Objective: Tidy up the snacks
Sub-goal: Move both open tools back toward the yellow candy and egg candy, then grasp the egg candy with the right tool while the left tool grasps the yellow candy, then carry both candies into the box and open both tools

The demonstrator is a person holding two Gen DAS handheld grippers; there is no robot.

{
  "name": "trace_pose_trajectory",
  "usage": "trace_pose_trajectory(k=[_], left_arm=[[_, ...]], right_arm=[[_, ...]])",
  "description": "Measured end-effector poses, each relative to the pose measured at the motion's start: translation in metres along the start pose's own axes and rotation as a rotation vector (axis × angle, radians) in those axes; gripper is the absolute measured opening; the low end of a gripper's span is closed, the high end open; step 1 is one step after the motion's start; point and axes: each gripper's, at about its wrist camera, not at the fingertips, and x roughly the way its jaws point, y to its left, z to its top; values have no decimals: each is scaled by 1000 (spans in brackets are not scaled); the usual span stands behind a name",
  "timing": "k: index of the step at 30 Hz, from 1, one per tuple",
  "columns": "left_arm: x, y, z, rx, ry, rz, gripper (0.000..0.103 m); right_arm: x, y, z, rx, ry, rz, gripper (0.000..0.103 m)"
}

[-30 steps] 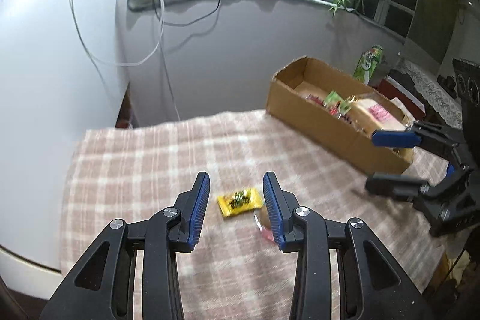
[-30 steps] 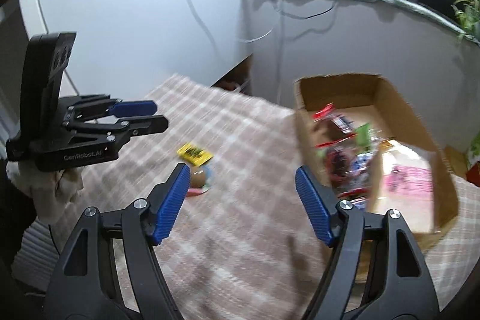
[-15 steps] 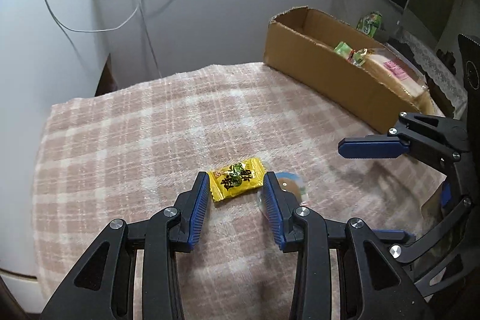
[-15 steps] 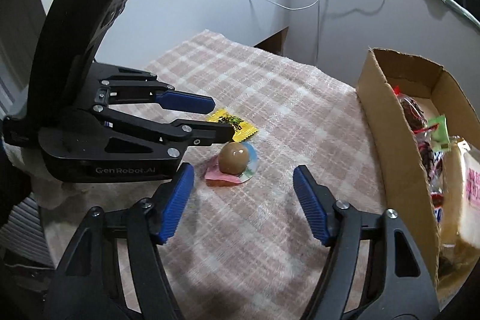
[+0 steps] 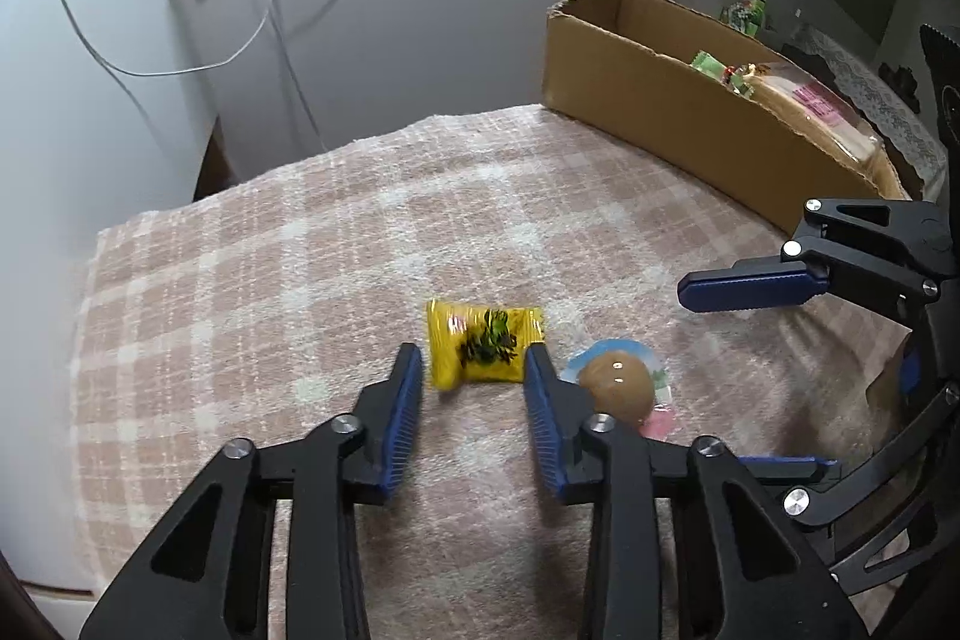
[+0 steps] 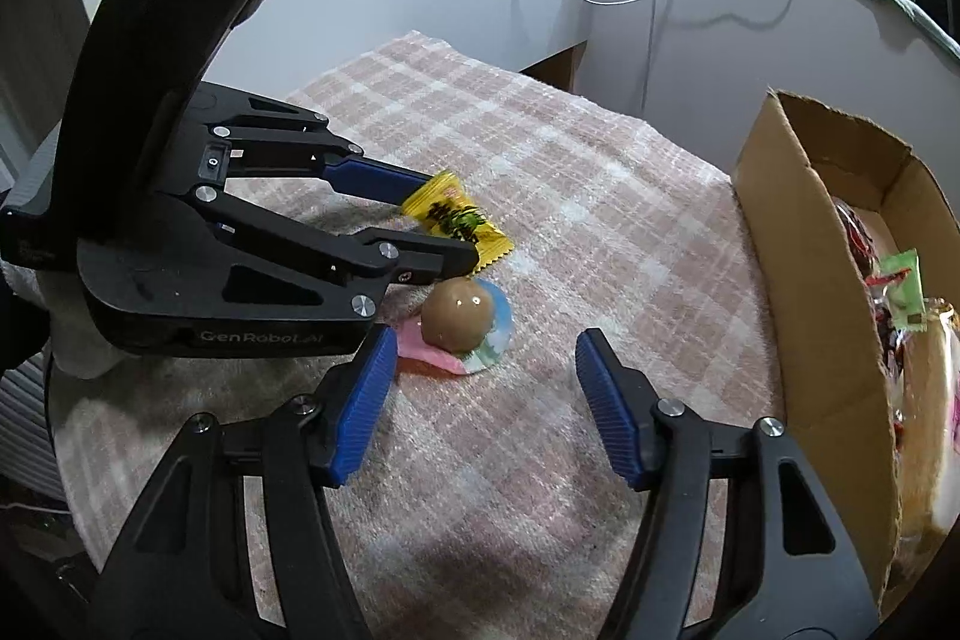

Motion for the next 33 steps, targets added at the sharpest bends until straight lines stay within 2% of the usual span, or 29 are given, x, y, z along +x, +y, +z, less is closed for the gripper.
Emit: trace_pose_trajectory(k=[5, 8, 9, 11, 12, 14, 18, 22, 33], left_arm=[[-1, 9, 1, -49, -14, -32, 28], [1, 12, 6, -86, -12, -68, 37], [1, 11, 7, -85, -17, -61, 37], [5, 7, 11, -78, -21, -60, 37], [7, 5, 12, -70, -26, -52, 35], [9, 1, 13, -58, -30, -29, 24], [9, 2, 16, -76, -38, -47, 9], [9, 0, 17, -68, -44, -38, 9], [-8, -2, 16, -105, -82, -48, 9]], right_arm=[[4, 5, 5, -31, 1, -12, 65], [10, 4, 8, -35, 13, -7, 65], [12, 3, 8, -31, 19, -4, 65], [14, 3, 8, -30, 24, 2, 56], [15, 3, 8, -30, 28, 2, 42], [16, 3, 9, -28, 24, -6, 34], [16, -1, 9, -9, 20, 5, 32], [12, -2, 8, -2, 12, -4, 29], [-14, -20, 0, 61, -30, -27, 28]])
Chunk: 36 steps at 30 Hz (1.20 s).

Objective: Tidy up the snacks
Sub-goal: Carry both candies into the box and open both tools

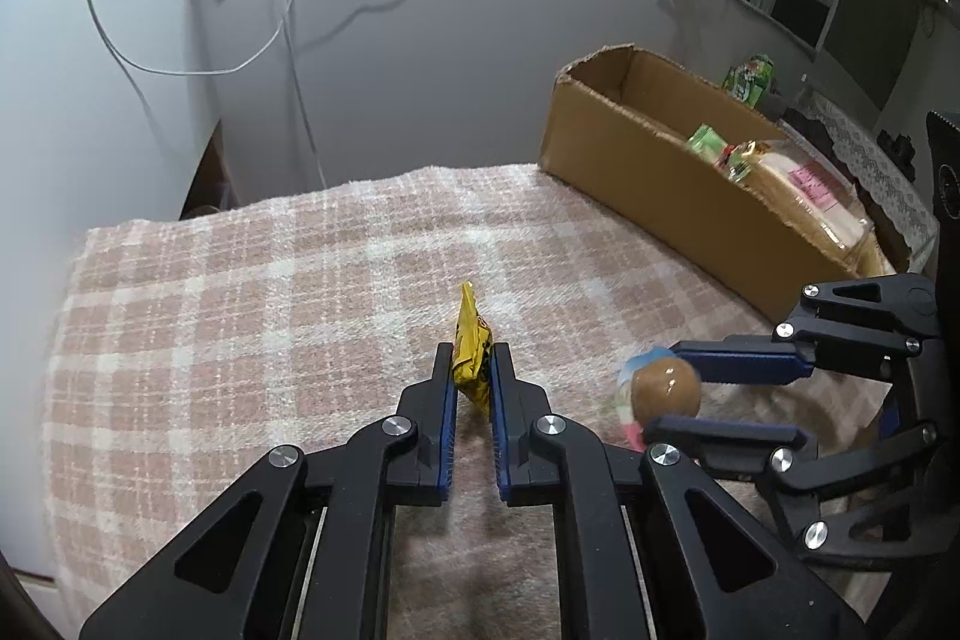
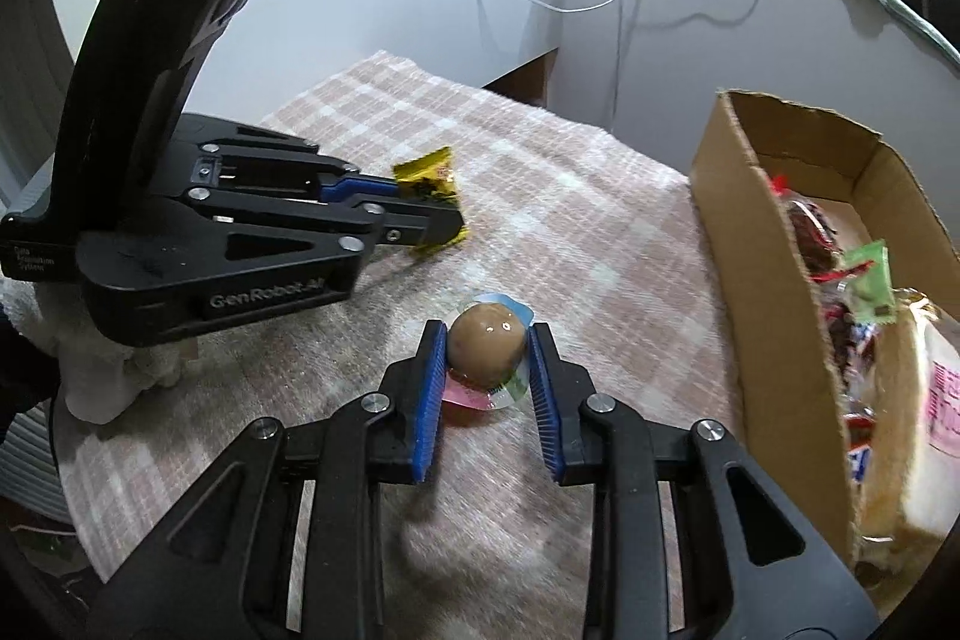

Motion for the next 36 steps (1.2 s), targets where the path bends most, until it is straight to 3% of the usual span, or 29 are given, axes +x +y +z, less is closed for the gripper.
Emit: trace_pose_trajectory(k=[13, 25, 36], left_arm=[[-21, -39, 27, 45, -78, -18, 9], [-10, -93, 65, 110, -126, -87, 9], [2, -134, 81, 146, -135, -141, 9]], right_arm=[[-53, -27, 4, 43, -100, -42, 28], [-102, -90, 6, 127, -184, -137, 28], [-121, -135, -8, 199, -199, -196, 28]])
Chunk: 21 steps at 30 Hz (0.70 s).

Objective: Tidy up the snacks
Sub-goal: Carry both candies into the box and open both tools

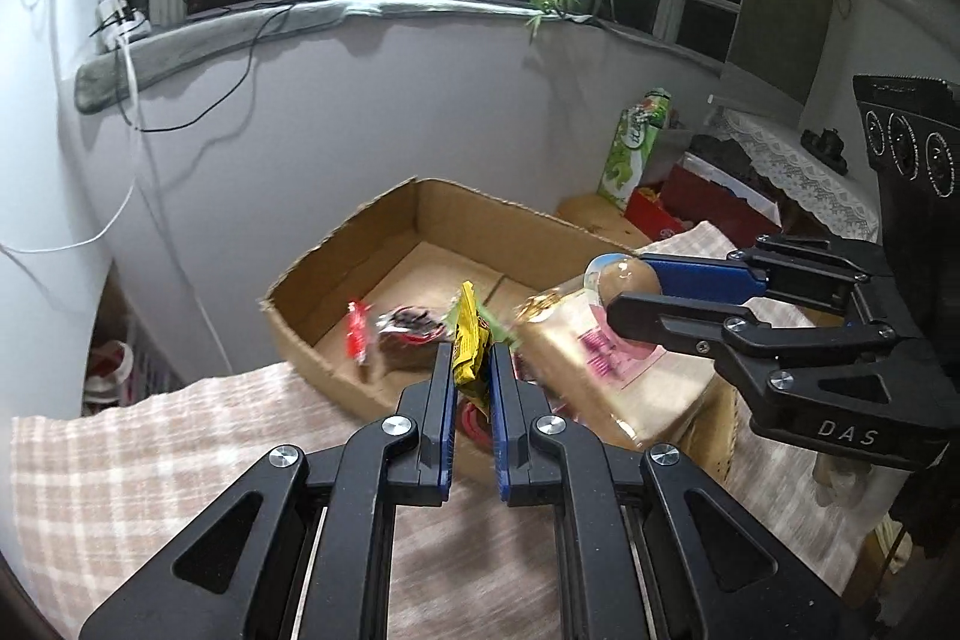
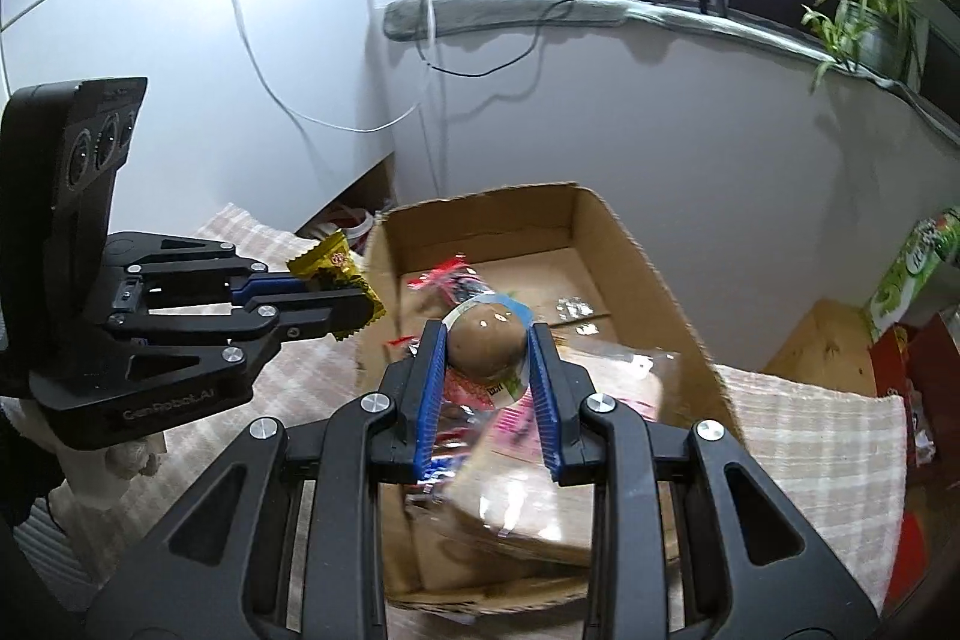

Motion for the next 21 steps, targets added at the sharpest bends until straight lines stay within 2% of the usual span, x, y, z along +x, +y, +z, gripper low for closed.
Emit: trace_pose_trajectory(k=[6, 9, 11, 12, 13, 21], left_arm=[[3, -7, 4, -3, -4, 2, 12], [2, -10, 6, -5, -8, 11, 23], [0, -12, 7, -2, -14, 17, 31], [-1, -12, 7, -1, -16, 19, 31], [-2, -13, 7, -1, -17, 20, 31], [-24, -23, 5, 10, -49, 30, 31]], right_arm=[[-3, -11, -3, 10, 1, -23, 30], [-6, -12, -4, 12, -3, -39, 38], [-9, -13, -5, 18, -10, -44, 48], [-11, -14, -5, 21, -17, -46, 54], [-12, -15, -5, 22, -21, -48, 54], [-31, -13, -9, 42, -37, -48, 54]])
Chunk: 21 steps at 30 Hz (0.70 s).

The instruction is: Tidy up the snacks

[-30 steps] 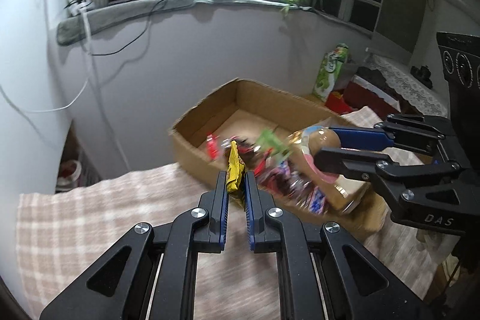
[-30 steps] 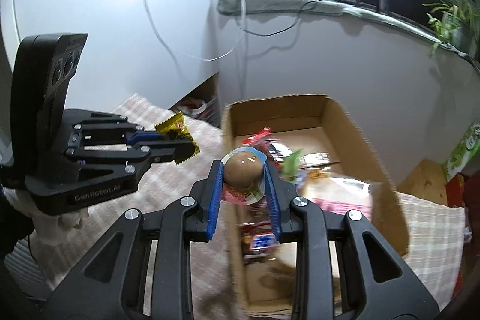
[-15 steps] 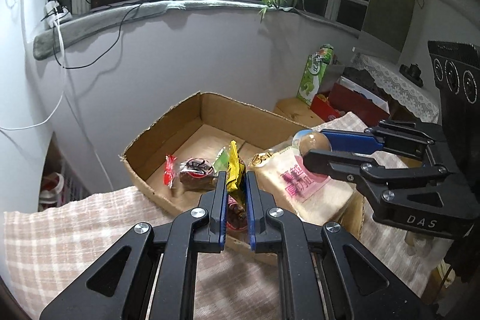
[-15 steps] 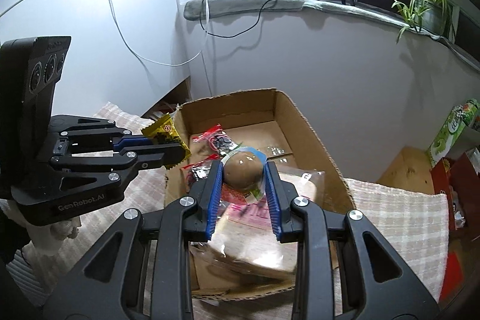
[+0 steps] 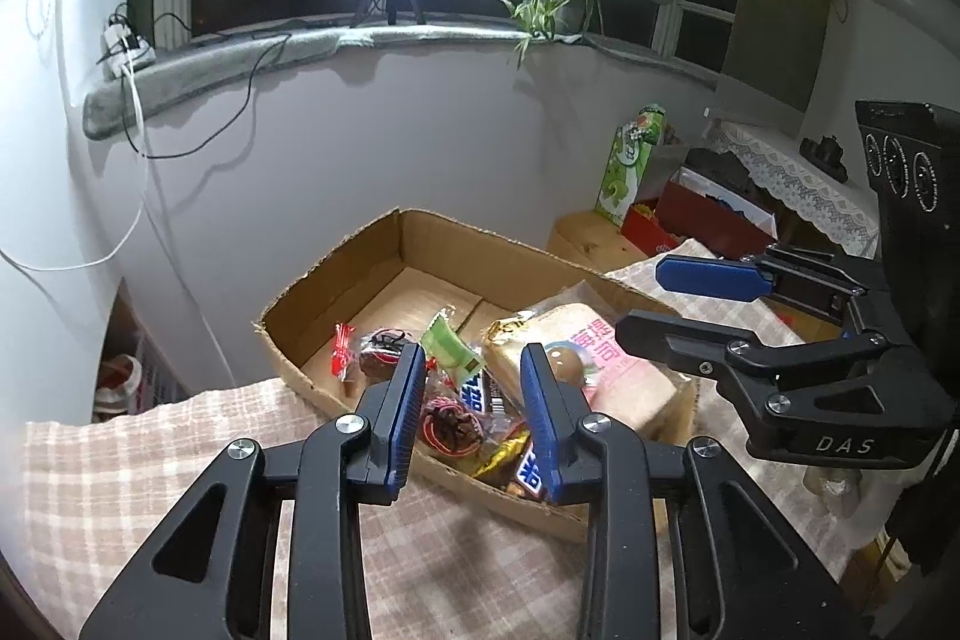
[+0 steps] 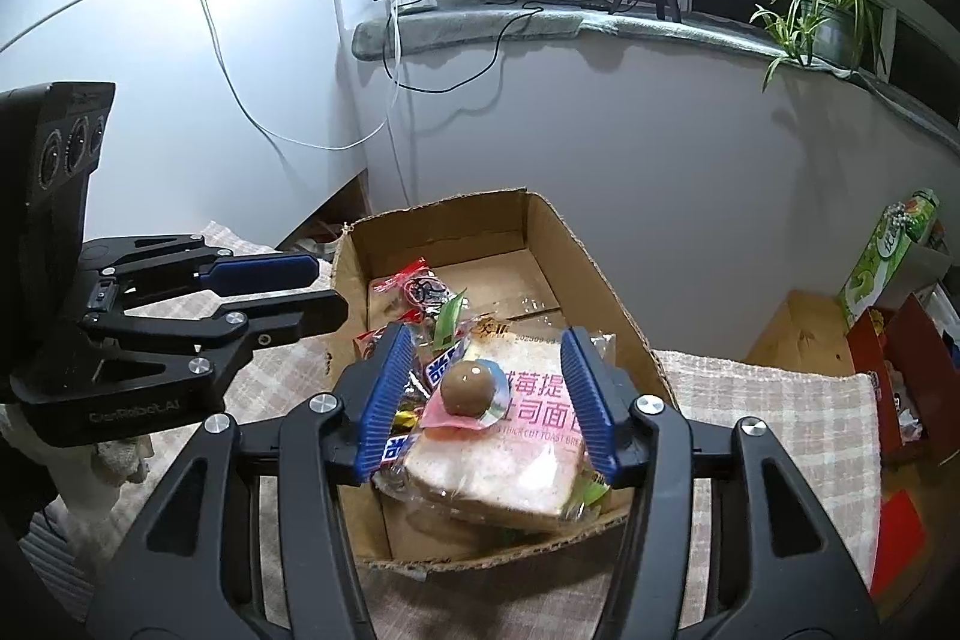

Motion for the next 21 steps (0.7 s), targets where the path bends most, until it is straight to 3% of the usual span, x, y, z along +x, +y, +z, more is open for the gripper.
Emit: trace_pose_trajectory(k=[3, 6, 10, 12, 15, 21], left_arm=[[-11, -5, -2, 9, -15, 11, 33], [-24, -9, -7, -3, -33, 12, 47], [-41, -13, -17, -40, -45, 17, 52], [-48, -14, -22, -57, -49, 33, 67], [-59, -18, -32, -95, -59, 74, 76], [-75, -27, -51, -137, -65, 164, 81]], right_arm=[[-10, 2, -2, 11, -9, 2, 55], [-22, 4, -5, 22, -21, 3, 60], [-43, 10, -14, 32, -51, -6, 67], [-52, 12, -18, 32, -58, -7, 69], [-66, 18, -29, 31, -69, -19, 83], [-83, 20, -47, 68, -73, -47, 96]])
